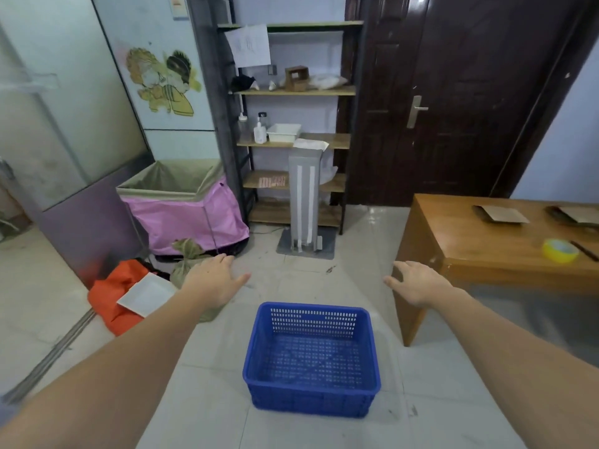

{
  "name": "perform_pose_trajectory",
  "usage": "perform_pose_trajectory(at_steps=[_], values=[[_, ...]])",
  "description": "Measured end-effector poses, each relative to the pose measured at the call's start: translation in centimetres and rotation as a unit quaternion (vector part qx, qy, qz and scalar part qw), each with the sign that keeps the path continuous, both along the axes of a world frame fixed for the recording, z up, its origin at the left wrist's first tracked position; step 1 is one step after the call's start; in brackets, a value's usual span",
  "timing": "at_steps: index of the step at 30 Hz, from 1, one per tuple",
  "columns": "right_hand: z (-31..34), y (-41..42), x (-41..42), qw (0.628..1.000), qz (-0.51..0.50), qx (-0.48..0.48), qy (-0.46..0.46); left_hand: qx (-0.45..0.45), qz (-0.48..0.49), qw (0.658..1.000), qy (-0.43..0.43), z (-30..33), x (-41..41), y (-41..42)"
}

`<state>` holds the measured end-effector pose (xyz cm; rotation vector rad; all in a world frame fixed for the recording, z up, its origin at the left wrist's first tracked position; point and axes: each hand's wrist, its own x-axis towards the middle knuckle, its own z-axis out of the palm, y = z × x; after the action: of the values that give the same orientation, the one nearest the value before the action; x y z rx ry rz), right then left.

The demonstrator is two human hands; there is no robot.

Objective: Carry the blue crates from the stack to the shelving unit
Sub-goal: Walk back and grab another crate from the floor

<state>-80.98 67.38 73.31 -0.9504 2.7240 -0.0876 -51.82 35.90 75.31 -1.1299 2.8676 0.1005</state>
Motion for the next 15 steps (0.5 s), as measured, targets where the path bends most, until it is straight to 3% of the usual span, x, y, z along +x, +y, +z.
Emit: perform_pose_trajectory(at_steps=[8,15], values=[[-12.1,-7.5,-8.1,0.993,-0.044,0.065,-0.088,0.087,-0.024,0.990,-0.107,-12.8,-10.1,-9.5],[-29.0,-11.3,-12.8,0.971,-0.106,0.111,-0.183,0.139,-0.009,0.974,-0.179,-29.6,-16.3,-15.5]])
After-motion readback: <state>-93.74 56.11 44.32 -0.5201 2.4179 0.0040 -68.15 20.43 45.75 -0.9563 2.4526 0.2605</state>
